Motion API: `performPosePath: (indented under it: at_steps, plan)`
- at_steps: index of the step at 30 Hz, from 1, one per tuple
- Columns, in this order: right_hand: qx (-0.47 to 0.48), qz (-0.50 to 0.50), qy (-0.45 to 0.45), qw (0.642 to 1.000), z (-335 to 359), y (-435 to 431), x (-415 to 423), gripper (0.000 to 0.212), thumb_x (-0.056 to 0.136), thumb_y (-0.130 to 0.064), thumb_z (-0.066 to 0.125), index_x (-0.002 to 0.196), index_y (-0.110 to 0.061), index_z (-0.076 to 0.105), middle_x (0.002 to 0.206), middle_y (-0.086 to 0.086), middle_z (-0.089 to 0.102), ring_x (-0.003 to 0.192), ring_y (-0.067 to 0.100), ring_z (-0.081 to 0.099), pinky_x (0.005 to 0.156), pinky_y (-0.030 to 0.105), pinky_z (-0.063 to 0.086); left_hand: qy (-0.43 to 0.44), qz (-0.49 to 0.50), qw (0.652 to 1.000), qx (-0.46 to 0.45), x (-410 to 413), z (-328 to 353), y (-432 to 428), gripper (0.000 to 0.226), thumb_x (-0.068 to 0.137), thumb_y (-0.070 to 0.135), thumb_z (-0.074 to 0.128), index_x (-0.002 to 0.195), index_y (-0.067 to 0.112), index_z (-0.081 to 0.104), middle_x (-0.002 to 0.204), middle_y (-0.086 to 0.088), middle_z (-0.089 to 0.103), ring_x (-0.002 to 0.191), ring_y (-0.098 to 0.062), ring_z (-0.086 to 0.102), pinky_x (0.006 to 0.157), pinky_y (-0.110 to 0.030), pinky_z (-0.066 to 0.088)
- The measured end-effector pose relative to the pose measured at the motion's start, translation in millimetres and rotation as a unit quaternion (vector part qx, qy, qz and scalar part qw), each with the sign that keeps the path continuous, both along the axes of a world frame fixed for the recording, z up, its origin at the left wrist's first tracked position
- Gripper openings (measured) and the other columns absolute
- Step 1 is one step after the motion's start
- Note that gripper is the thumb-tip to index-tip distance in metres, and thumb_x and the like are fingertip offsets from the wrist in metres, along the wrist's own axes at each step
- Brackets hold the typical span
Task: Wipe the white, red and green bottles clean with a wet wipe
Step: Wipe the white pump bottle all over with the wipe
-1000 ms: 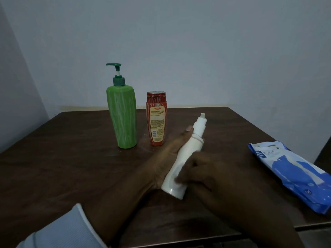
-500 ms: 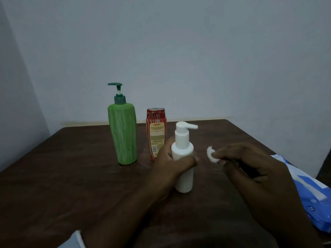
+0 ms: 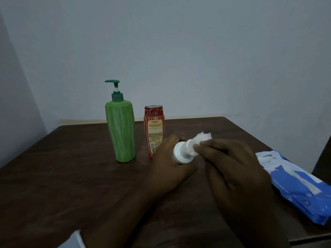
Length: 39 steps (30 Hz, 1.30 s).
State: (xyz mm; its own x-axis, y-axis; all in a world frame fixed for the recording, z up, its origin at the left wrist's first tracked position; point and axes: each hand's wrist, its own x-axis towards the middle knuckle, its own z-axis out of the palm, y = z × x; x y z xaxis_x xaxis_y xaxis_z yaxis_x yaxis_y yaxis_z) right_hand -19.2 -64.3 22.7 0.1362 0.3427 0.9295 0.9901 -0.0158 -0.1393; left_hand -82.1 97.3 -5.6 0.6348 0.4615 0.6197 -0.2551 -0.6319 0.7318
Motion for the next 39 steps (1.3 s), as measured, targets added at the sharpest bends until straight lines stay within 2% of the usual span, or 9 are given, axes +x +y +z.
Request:
performPosePath:
  at_steps: [5, 11, 16, 19, 22, 27, 30, 35, 39]
  plan:
    - [-0.007, -0.086, 0.038, 0.996, 6, -13, 20, 0.022, 0.084, -0.01, 0.056, 0.099, -0.008, 0.072, 0.093, 0.008, 0.068, 0.086, 0.009, 0.056, 0.087, 0.001, 0.031, 0.031, 0.028, 0.999, 0.011, -1, 1, 0, 0.047, 0.071, 0.021, 0.082, 0.105, 0.039, 0.055, 0.1, 0.006, 0.066, 0.09, -0.013, 0.067, 0.075, -0.034, 0.058]
    - [0.013, -0.019, 0.006, 1.0, 1, 0, 2, 0.03, 0.083, -0.002, 0.061, 0.11, -0.011, 0.07, 0.108, 0.003, 0.065, 0.1, 0.009, 0.058, 0.089, 0.017, 0.042, 0.033, 0.01, 0.999, 0.026, 3, -3, -2, 0.04, 0.075, 0.023, 0.081, 0.106, 0.033, 0.058, 0.098, 0.003, 0.068, 0.089, -0.018, 0.067, 0.074, -0.04, 0.058]
    - [-0.013, -0.003, 0.117, 0.993, 2, -6, 32, 0.025, 0.086, -0.011, 0.057, 0.107, -0.019, 0.069, 0.097, -0.003, 0.068, 0.09, -0.002, 0.059, 0.083, 0.003, 0.04, 0.069, -0.021, 0.994, -0.078, -1, 8, -1, 0.038, 0.083, 0.014, 0.082, 0.109, 0.025, 0.057, 0.096, 0.0, 0.067, 0.084, -0.006, 0.067, 0.073, -0.019, 0.055]
    - [0.009, -0.012, 0.117, 0.993, -1, -6, 34, 0.025, 0.085, -0.01, 0.058, 0.107, -0.021, 0.064, 0.097, -0.008, 0.068, 0.091, -0.001, 0.062, 0.084, 0.004, 0.04, 0.071, -0.04, 0.989, -0.122, -1, 12, -3, 0.035, 0.084, 0.038, 0.081, 0.107, 0.03, 0.056, 0.097, 0.004, 0.067, 0.09, -0.007, 0.069, 0.078, -0.024, 0.059]
    - [0.032, 0.022, 0.11, 0.993, -2, -2, 26, 0.028, 0.087, -0.007, 0.058, 0.109, -0.025, 0.061, 0.105, -0.025, 0.057, 0.101, -0.014, 0.054, 0.088, 0.003, 0.038, 0.086, -0.05, 0.991, -0.093, 1, 8, -8, 0.041, 0.082, 0.037, 0.085, 0.109, 0.03, 0.056, 0.098, 0.007, 0.068, 0.09, -0.009, 0.069, 0.082, -0.032, 0.06]
    - [-0.018, 0.044, 0.127, 0.991, -12, 12, 27, 0.027, 0.085, -0.005, 0.056, 0.106, -0.016, 0.069, 0.106, -0.004, 0.067, 0.1, -0.001, 0.059, 0.088, 0.011, 0.044, 0.099, -0.086, 0.989, -0.074, 3, 4, -5, 0.056, 0.066, 0.02, 0.083, 0.114, 0.037, 0.059, 0.106, 0.0, 0.071, 0.099, -0.023, 0.071, 0.09, -0.053, 0.059]
    - [-0.032, 0.031, 0.132, 0.99, -14, 12, 30, 0.026, 0.086, -0.008, 0.053, 0.104, -0.016, 0.069, 0.104, -0.005, 0.066, 0.096, 0.004, 0.06, 0.083, 0.021, 0.048, 0.147, -0.137, 0.979, -0.035, -1, 10, -2, 0.066, 0.066, 0.014, 0.079, 0.12, 0.042, 0.052, 0.107, 0.002, 0.068, 0.1, -0.018, 0.069, 0.087, -0.039, 0.058]
    - [-0.055, 0.043, 0.117, 0.991, -9, 7, 31, 0.03, 0.087, -0.009, 0.055, 0.11, -0.024, 0.066, 0.103, -0.01, 0.062, 0.094, -0.001, 0.057, 0.078, 0.013, 0.044, 0.183, -0.174, 0.968, -0.015, -3, 15, -2, 0.079, 0.07, 0.006, 0.077, 0.131, 0.036, 0.037, 0.1, 0.027, 0.064, 0.095, 0.003, 0.064, 0.081, -0.021, 0.055]
    - [-0.079, 0.046, 0.088, 0.992, -6, 3, 31, 0.029, 0.088, -0.019, 0.05, 0.11, -0.017, 0.069, 0.098, -0.005, 0.063, 0.088, 0.004, 0.059, 0.072, 0.019, 0.047, 0.145, -0.148, 0.976, -0.068, -1, 10, -1, 0.075, 0.067, 0.014, 0.076, 0.126, 0.042, 0.039, 0.11, 0.013, 0.065, 0.097, 0.001, 0.066, 0.085, -0.027, 0.057]
